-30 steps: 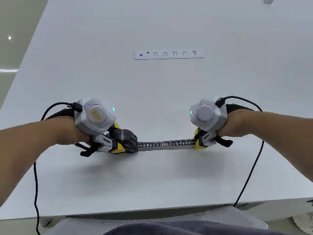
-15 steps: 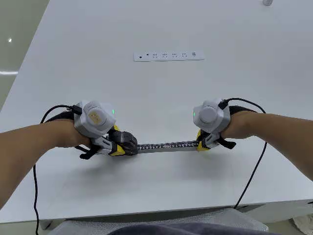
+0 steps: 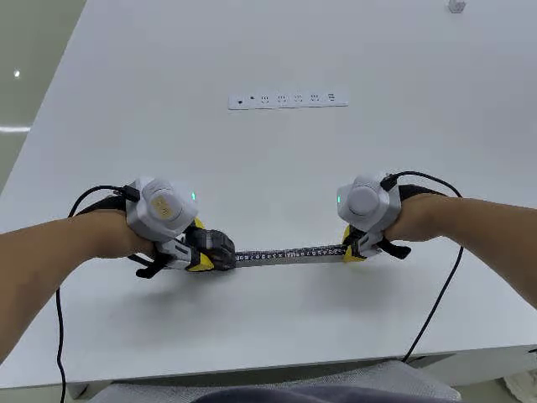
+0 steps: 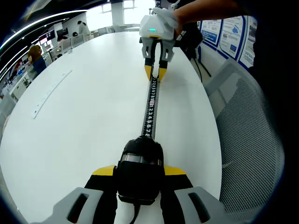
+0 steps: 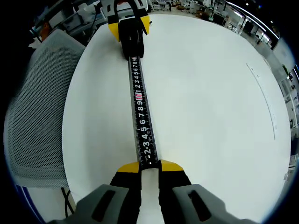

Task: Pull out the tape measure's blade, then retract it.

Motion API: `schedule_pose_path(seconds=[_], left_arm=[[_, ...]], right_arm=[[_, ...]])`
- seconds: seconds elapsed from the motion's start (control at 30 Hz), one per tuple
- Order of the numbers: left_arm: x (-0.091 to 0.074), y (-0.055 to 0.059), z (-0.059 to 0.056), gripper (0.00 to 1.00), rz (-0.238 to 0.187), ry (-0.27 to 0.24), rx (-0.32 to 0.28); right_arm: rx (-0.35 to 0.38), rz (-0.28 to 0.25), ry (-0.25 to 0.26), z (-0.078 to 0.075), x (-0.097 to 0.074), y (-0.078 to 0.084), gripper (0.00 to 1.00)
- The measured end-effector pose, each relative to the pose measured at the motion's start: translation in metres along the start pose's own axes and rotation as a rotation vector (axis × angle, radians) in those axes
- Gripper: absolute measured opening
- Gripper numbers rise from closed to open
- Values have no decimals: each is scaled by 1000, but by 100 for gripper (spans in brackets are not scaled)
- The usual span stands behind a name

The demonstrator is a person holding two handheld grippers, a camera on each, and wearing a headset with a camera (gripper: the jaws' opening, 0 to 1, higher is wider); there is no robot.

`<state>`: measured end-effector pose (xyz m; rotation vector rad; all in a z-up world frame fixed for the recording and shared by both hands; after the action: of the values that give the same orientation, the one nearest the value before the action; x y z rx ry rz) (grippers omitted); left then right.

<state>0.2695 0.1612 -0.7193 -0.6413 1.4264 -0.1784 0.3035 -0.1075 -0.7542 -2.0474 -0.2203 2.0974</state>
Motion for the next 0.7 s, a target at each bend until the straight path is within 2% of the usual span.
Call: schedule_pose_path(seconds=[0.7], left_arm=[[1,1,0,32,4,2,1]], right_arm=[[9,5,6,-1,-2,14,12]])
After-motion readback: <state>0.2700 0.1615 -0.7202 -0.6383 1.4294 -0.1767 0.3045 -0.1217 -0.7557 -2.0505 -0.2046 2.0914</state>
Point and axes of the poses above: the centre of the closed fingertips' face, and the gripper's own axes: x roughly forward along the fingers, z roughly to its left, y roughly out of its underside, the point moved 6 cm from there along -x, roughly backward along the fingers, and after that the axes turned 3 degrees about z, right-handed, at the moved point
